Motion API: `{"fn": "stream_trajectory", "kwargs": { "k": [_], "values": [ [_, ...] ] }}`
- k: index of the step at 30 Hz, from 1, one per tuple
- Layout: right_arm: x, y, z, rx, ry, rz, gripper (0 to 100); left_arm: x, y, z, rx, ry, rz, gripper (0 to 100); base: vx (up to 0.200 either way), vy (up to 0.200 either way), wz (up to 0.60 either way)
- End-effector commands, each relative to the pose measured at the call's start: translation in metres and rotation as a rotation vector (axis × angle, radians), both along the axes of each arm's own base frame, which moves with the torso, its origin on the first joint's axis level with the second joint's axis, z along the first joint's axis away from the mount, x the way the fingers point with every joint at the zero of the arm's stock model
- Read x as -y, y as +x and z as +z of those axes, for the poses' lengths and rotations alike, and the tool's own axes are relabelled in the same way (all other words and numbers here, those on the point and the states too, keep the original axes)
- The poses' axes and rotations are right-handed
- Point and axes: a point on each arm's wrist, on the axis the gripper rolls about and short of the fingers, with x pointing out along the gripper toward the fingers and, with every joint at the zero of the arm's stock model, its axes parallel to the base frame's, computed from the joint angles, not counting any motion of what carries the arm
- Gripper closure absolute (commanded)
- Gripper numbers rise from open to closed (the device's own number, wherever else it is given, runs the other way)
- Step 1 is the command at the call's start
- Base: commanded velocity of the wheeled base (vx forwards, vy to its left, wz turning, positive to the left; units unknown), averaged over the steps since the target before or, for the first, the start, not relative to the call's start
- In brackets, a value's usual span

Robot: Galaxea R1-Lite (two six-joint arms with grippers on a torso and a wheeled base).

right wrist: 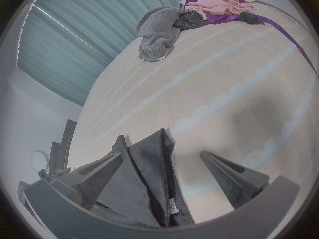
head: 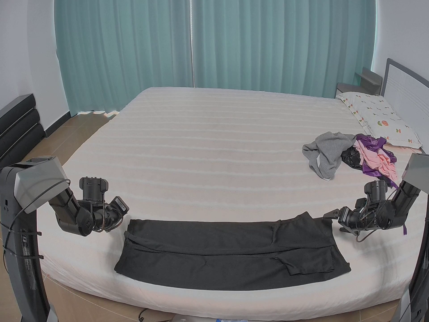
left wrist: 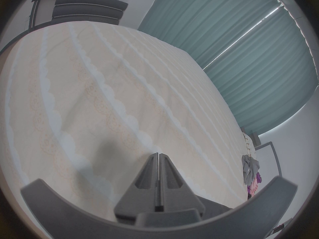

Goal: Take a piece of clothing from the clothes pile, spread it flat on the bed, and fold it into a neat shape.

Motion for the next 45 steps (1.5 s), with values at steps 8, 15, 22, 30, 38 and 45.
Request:
{"fn": "stream_trajectory", "kwargs": {
  "k": [8, 15, 22, 30, 38, 45],
  "values": [
    [-0.003, -0.006, 0.023, 0.041, -0.005, 0.004, 0, 0.0, -0.035, 0.034, 0.009, -0.025, -0.006, 0, 0.0, 0.0, 0.0],
    [-0.011, -0.025, 0.044, 0.051, 0.011, -0.014, 0, 0.008, -0.064, 0.047, -0.013, -0.02, -0.025, 0, 0.0, 0.0, 0.0],
    [-0.019, -0.042, 0.047, 0.015, -0.022, -0.064, 0, 0.029, -0.08, 0.035, -0.08, -0.005, -0.086, 0, 0.0, 0.0, 0.0],
    [-0.026, -0.058, 0.057, 0.02, -0.027, -0.053, 0, 0.041, -0.081, 0.027, -0.104, 0.006, -0.12, 0, 0.0, 0.0, 0.0],
    [-0.06, -0.068, 0.057, -0.087, 0.0, -0.129, 0, 0.041, -0.081, 0.028, -0.089, 0.084, -0.052, 100, 0.0, 0.0, 0.0],
    [-0.059, -0.063, 0.035, -0.151, -0.053, -0.173, 0, 0.044, -0.081, 0.036, -0.06, 0.101, -0.035, 100, 0.0, 0.0, 0.0]
  ]
}}
